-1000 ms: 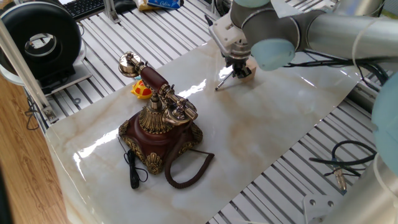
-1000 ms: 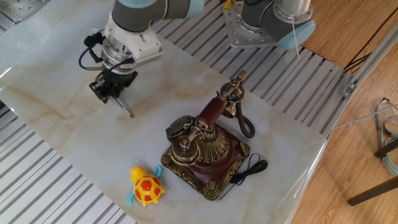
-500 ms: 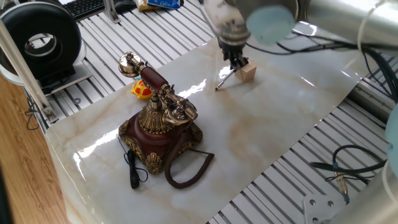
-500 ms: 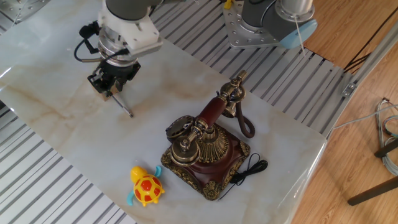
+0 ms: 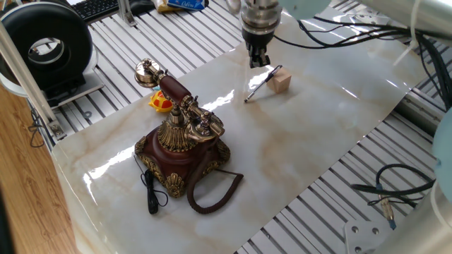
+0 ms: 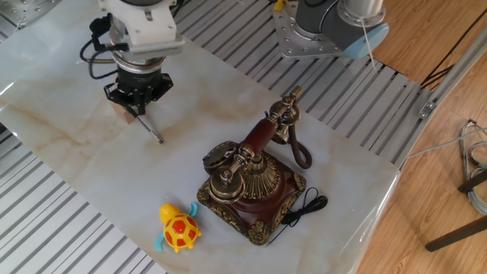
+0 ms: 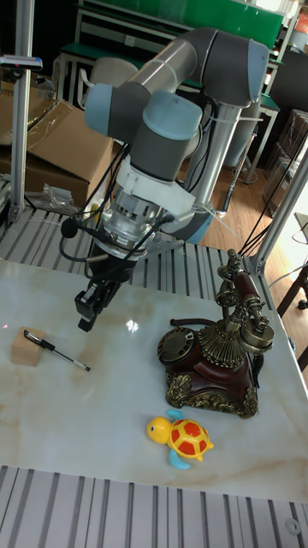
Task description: Dial a number on an old rotary phone
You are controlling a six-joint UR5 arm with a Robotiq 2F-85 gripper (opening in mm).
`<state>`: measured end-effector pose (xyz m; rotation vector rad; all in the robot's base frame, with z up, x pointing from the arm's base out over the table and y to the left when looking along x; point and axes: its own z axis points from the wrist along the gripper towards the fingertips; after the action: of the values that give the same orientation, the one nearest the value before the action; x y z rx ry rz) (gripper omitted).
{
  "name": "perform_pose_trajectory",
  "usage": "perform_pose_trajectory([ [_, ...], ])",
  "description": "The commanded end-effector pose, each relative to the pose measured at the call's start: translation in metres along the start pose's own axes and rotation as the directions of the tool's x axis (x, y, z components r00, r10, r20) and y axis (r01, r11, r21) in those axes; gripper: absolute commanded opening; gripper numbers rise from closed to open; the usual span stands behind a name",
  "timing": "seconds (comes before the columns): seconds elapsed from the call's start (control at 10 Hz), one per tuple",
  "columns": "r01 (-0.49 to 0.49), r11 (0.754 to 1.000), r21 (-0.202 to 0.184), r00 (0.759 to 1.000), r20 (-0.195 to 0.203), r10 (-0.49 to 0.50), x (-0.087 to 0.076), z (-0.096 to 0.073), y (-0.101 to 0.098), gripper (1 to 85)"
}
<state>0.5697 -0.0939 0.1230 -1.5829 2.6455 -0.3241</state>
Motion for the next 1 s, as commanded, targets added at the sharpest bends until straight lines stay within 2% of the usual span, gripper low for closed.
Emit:
perform_pose_trajectory([
  [0.0,-0.102,0.995,-0.003,0.995,-0.006,0.102,0.003,-0.006,-0.003,1.3],
  [0.3,-0.190,0.981,-0.033,0.980,0.052,0.192,-0.013,-0.007,0.002,1.3],
  [0.4,-0.242,0.968,-0.071,0.964,0.092,0.248,-0.033,-0.011,0.018,1.3],
  [0.5,-0.302,0.950,-0.080,0.944,0.112,0.309,-0.051,-0.017,0.036,1.3],
  [0.6,-0.341,0.937,-0.073,0.931,0.111,0.347,-0.060,-0.021,0.048,1.3],
  [0.7,-0.360,0.932,-0.051,0.927,0.092,0.363,-0.059,-0.023,0.040,1.3],
  [0.8,-0.372,0.925,-0.077,0.921,0.097,0.378,-0.063,-0.023,0.045,1.3],
  [0.9,-0.351,0.931,-0.102,0.927,0.100,0.360,-0.066,-0.024,0.051,1.3],
])
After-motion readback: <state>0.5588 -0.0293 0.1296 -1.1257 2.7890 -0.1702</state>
